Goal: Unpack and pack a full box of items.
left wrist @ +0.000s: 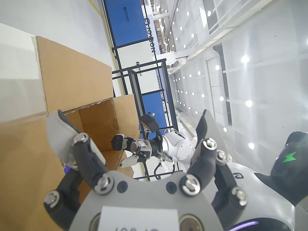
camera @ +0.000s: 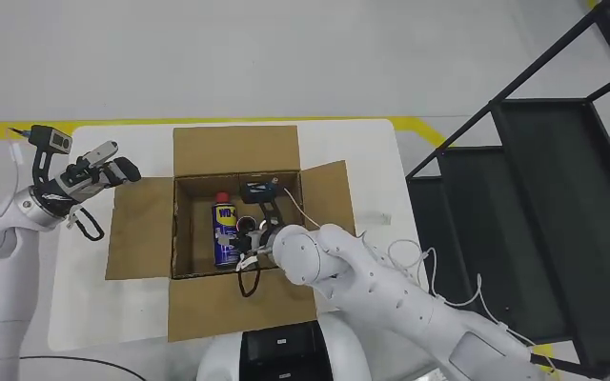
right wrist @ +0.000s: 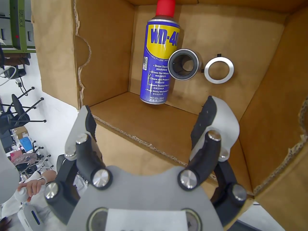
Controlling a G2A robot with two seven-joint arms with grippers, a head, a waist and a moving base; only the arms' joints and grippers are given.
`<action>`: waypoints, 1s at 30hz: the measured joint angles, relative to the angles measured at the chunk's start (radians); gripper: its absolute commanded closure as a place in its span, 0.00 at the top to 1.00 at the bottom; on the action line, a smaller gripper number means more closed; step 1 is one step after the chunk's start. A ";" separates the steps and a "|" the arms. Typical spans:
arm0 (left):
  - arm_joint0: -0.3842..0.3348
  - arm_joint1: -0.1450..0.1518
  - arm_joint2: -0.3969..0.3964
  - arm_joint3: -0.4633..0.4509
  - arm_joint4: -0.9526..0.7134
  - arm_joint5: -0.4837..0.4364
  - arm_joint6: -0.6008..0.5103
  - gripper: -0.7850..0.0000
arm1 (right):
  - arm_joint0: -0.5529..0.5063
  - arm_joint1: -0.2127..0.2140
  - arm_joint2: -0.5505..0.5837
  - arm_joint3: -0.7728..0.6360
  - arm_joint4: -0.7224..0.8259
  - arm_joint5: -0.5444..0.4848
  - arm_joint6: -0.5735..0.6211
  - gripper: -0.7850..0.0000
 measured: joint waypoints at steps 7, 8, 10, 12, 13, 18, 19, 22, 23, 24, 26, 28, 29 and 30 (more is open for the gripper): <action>0.000 0.000 0.000 0.000 0.000 0.000 0.000 1.00 | 0.111 -0.046 -0.094 0.115 -0.065 0.117 0.063 1.00; 0.000 0.000 0.000 0.000 0.000 0.000 0.000 1.00 | 0.138 -0.060 -0.120 0.149 -0.076 0.136 0.070 1.00; 0.000 0.000 0.000 0.000 0.000 0.000 0.000 1.00 | 0.179 -0.083 -0.160 0.203 -0.092 0.171 0.079 1.00; 0.000 0.000 0.000 0.000 0.000 0.000 0.000 1.00 | 0.218 -0.112 -0.198 0.265 -0.099 0.207 0.078 1.00; 0.000 0.000 0.000 0.000 0.000 0.000 0.000 1.00 | 0.232 -0.124 -0.210 0.292 -0.096 0.218 0.070 0.95; 0.000 0.000 0.000 0.000 0.000 0.000 0.000 1.00 | 0.284 -0.184 -0.246 0.425 -0.046 0.246 0.040 0.91; 0.000 0.000 0.000 0.000 0.000 0.000 0.000 1.00 | 0.291 -0.192 -0.251 0.444 -0.040 0.250 0.036 0.91; 0.000 0.000 0.000 0.000 0.000 0.000 0.000 1.00 | 0.307 -0.218 -0.263 0.493 -0.019 0.257 0.029 0.89; 0.000 0.000 0.000 0.000 0.000 0.000 0.000 1.00 | 0.310 -0.224 -0.266 0.504 -0.014 0.259 0.027 0.89; 0.000 0.000 0.000 0.000 0.000 0.000 0.000 1.00 | 0.314 -0.232 -0.269 0.518 -0.008 0.259 0.027 0.89; 0.000 0.000 0.000 0.000 0.000 0.000 0.000 1.00 | 0.321 -0.243 -0.275 0.537 -0.002 0.259 0.027 0.90; 0.000 0.000 0.000 0.000 0.000 0.000 0.000 1.00 | 0.328 -0.254 -0.280 0.558 0.003 0.257 0.029 0.89; 0.000 0.000 0.000 0.000 0.000 0.000 0.000 1.00 | 0.331 -0.259 -0.281 0.567 0.005 0.257 0.029 0.89; 0.000 0.000 0.000 0.000 0.000 0.000 0.000 1.00 | 0.334 -0.264 -0.281 0.579 0.008 0.257 0.029 0.87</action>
